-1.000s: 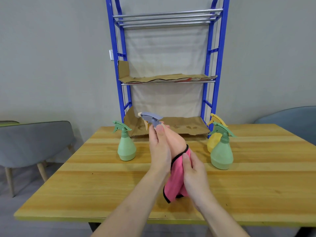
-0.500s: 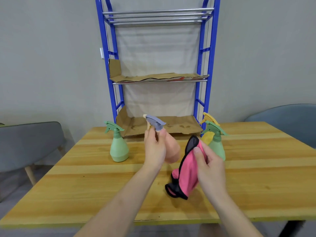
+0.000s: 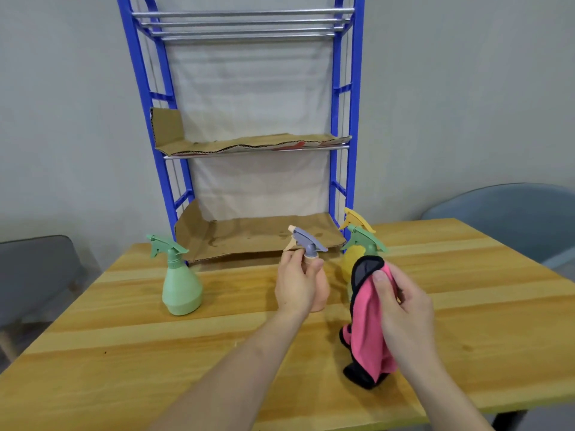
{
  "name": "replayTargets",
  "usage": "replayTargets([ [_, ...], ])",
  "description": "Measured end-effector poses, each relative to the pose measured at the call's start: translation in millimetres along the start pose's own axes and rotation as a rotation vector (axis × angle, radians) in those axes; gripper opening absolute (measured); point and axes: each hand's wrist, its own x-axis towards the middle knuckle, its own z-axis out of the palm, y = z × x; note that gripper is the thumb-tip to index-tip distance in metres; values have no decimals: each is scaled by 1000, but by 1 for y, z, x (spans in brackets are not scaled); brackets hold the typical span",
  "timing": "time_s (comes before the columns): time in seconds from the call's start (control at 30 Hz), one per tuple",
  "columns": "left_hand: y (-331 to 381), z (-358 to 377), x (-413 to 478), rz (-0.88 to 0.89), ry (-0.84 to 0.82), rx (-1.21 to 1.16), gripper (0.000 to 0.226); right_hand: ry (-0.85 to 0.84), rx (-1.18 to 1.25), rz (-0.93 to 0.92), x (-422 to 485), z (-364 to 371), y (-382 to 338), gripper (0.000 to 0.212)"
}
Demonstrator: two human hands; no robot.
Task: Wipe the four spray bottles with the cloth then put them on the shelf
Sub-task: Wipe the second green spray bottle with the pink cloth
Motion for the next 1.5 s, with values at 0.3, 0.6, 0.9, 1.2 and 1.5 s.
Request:
replayTargets([
  [0.3,15,41,35,-61,10,114,33,29,61,91,11,5,25,15],
  [0.6,12,19,24,-69,-23,-78,47,-12,131,94,12,21,12,17],
  [0.9,-29,-118,-16,81,130,64,26,-150,132,-54,7,95,-18,26],
  [1.2,-53,-230,-6,132,328,163,19,-258,216,-56,-4,180,-47,17],
  [1.5,-78,-283,55,-127,288,227,36,-314,255,-40,-14,204,-56,19],
])
